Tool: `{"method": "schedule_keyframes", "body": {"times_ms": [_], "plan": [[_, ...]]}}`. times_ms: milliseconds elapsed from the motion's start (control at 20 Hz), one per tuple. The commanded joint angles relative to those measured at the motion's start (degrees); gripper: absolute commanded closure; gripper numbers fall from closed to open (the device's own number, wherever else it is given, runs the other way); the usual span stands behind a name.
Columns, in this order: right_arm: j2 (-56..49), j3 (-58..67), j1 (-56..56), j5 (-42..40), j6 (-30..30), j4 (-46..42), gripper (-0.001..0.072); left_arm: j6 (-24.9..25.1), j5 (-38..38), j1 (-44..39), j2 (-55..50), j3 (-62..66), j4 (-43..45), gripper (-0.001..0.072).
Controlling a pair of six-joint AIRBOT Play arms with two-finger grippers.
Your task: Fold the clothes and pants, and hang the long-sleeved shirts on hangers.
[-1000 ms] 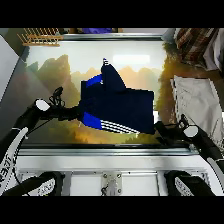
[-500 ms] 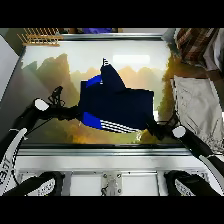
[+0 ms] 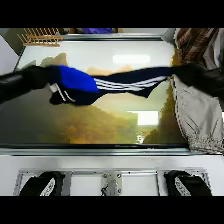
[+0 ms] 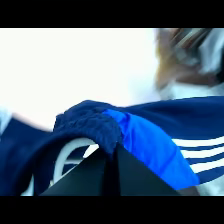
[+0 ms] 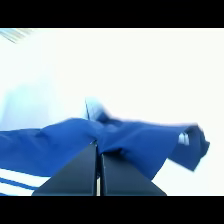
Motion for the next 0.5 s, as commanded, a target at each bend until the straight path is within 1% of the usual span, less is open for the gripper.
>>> {"method": "schedule_keyframes", "body": {"times_ms": [0, 200, 300, 450], "plan": [[3.2, 17.3, -0.9, 5.4, -1.4, -0.4, 0.071, -4.0, 2.4, -4.9, 10.0, 8.4, -1.0, 0.0696], [4.6, 26.2, -0.9, 2.2, -1.6, -0.4, 0.071, -9.1, 5.8, -10.2, 15.8, 9.2, -0.5, 0.0696], [4.6, 28.0, -0.9, -0.1, -1.6, -0.4, 0.071, -10.4, 3.3, -10.6, 16.3, 9.0, -0.4, 0.0696], [2.4, 28.1, -0.8, -2.2, -1.1, -0.4, 0.0711, -15.9, -2.1, -10.6, 14.3, 5.8, 5.0, 0.0696]]}}
